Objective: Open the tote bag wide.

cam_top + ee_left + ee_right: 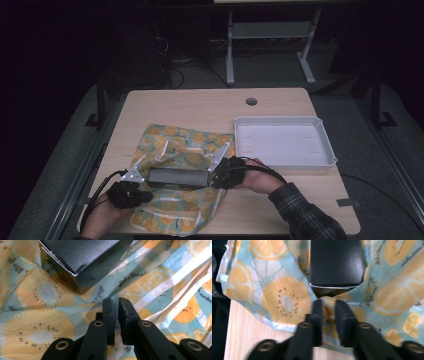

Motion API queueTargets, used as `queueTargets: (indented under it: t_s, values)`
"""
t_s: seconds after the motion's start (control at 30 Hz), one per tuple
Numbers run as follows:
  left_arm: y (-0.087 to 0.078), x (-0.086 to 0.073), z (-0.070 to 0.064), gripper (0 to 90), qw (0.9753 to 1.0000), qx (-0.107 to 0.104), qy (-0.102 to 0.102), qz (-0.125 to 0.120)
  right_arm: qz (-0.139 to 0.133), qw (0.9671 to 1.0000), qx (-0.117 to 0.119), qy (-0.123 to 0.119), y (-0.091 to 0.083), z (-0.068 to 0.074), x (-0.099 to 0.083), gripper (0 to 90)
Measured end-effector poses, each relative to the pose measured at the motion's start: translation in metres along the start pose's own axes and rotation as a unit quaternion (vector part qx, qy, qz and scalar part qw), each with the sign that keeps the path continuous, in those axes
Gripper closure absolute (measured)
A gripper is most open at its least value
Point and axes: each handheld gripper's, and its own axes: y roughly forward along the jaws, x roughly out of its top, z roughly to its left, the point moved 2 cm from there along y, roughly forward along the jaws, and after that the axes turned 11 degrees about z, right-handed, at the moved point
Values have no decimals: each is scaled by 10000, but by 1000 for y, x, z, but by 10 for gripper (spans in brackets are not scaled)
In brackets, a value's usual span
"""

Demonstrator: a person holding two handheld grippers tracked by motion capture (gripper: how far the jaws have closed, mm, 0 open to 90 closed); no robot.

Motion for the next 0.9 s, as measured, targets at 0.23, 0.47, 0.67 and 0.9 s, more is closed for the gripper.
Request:
queueTargets:
  t_s: [0.23,0.47,0.67,0.9]
  values:
    - [2,-2,4,847,9999,74,-34,68,257,9996,16,-85,11,0,-1,894]
    - [1,-4,10,865,9995,279,-76,112,483,9988,-68,-60,17,-2,-9,897]
    - [1,-4,10,865,9995,276,-74,103,306,9995,3,12,10,-1,-10,796]
    - [1,-4,11,865,9997,186,-115,85,-249,9995,-48,208,-16,0,-5,618]
